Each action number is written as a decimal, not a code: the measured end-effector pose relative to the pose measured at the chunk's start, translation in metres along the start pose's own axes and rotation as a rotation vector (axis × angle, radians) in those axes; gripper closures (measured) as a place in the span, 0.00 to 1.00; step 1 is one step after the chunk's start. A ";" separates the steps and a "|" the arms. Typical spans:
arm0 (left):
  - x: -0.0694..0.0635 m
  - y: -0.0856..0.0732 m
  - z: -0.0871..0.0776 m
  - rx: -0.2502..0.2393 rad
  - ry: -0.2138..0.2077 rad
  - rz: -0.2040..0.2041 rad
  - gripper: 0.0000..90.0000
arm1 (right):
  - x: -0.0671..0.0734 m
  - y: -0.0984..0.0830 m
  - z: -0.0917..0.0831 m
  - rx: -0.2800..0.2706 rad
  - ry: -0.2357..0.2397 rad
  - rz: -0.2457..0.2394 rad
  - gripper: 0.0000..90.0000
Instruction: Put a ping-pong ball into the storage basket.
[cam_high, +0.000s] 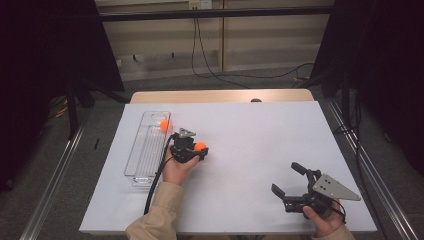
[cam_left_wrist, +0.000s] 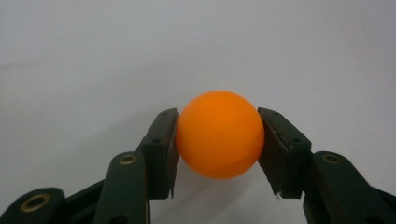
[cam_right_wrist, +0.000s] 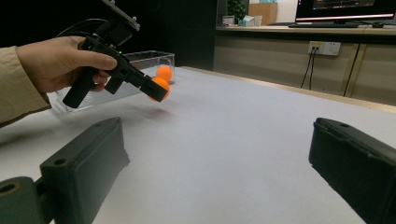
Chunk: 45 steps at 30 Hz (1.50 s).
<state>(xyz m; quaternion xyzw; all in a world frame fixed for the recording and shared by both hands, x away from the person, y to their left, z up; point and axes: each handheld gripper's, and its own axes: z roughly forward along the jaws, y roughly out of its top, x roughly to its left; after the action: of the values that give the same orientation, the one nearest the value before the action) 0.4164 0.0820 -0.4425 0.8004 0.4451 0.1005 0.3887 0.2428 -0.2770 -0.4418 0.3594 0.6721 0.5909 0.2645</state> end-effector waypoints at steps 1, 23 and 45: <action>0.000 0.000 -0.001 -0.005 0.000 -0.003 0.56 | 0.000 0.000 0.000 0.000 0.000 0.000 0.03; 0.000 0.005 -0.013 -0.001 -0.015 -0.001 0.56 | 0.000 0.000 0.000 -0.002 -0.001 0.000 0.03; 0.004 0.007 -0.024 0.005 -0.011 0.000 0.56 | 0.000 0.000 0.000 -0.002 -0.004 -0.003 0.03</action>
<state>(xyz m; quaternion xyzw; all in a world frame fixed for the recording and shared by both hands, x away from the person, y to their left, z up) 0.4114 0.0961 -0.4219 0.8018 0.4433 0.0951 0.3892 0.2430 -0.2772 -0.4414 0.3592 0.6715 0.5905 0.2673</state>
